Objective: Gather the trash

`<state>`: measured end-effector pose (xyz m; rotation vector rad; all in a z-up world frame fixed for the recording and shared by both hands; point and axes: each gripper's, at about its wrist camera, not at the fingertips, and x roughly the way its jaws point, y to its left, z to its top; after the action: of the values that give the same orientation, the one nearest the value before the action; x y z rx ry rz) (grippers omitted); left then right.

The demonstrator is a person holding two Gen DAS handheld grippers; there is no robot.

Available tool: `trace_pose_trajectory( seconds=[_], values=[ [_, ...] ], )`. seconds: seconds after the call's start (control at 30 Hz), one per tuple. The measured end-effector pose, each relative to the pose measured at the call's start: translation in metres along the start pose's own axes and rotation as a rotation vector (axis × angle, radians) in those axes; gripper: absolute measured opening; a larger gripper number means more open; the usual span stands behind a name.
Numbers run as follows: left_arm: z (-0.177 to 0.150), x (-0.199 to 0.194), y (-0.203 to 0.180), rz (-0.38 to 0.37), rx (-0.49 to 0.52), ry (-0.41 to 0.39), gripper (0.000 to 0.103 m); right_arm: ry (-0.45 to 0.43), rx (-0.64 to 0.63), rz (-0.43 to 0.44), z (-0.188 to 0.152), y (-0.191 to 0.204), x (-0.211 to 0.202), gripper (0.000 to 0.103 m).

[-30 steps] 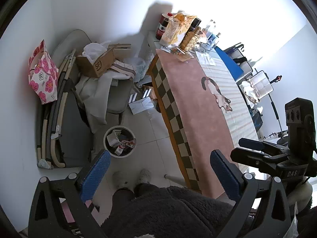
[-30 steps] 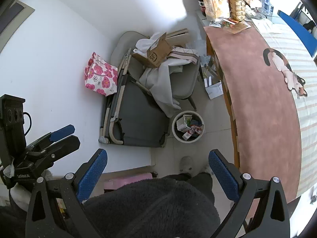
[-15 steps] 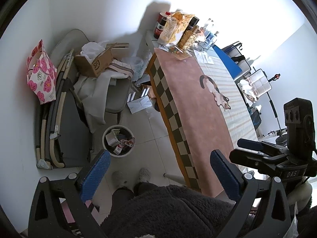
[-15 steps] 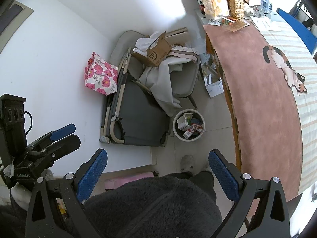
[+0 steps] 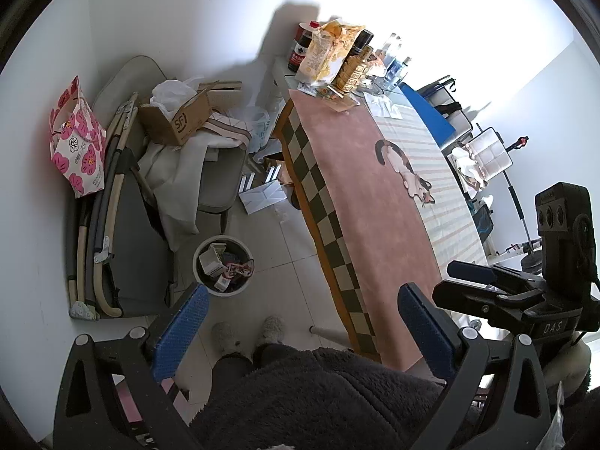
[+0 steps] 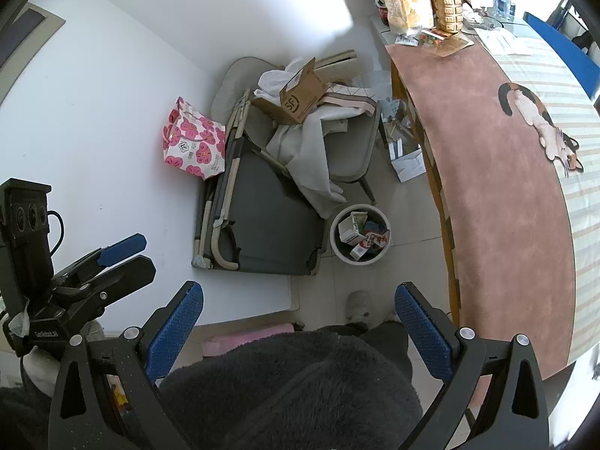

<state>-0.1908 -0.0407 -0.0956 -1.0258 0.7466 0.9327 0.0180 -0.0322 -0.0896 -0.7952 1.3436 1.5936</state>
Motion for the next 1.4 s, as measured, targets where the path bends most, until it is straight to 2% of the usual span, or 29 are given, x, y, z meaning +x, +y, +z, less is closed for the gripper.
trace_pose_trajectory(
  seconds=[1.4],
  values=[
    [0.0, -0.002, -0.003, -0.003, 0.004, -0.005, 0.103, -0.009, 0.012, 0.003, 0.008, 0.008, 0.003, 0.103]
  ],
)
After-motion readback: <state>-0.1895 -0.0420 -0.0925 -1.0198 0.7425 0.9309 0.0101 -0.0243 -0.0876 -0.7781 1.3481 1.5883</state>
